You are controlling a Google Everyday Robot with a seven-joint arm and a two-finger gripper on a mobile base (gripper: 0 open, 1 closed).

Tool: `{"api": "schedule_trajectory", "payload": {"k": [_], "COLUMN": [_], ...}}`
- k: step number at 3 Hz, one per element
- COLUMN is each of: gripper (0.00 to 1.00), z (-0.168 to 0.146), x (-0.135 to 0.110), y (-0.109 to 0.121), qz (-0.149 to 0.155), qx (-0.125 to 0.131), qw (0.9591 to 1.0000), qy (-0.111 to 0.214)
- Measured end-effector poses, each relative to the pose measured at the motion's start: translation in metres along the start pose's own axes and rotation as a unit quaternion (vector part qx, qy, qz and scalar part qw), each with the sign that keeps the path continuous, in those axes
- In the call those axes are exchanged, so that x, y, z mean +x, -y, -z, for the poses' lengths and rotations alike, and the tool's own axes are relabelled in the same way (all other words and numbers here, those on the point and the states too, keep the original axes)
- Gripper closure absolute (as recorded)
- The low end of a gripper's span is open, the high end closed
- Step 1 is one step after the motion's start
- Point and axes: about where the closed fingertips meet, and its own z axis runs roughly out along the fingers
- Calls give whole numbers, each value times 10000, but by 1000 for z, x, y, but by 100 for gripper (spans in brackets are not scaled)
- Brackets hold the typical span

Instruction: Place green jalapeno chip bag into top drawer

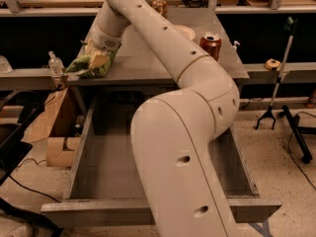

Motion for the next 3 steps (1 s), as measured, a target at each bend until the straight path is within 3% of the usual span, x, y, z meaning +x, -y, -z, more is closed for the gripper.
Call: {"api": "schedule_trajectory", "payload": {"k": [2, 3], "gripper": [100, 100], "z": [3, 21], "x": [-2, -14], "y": [1, 4], "qz": [0, 181], "qx": [0, 209], "qw": [10000, 9996], "qy": [0, 94]}}
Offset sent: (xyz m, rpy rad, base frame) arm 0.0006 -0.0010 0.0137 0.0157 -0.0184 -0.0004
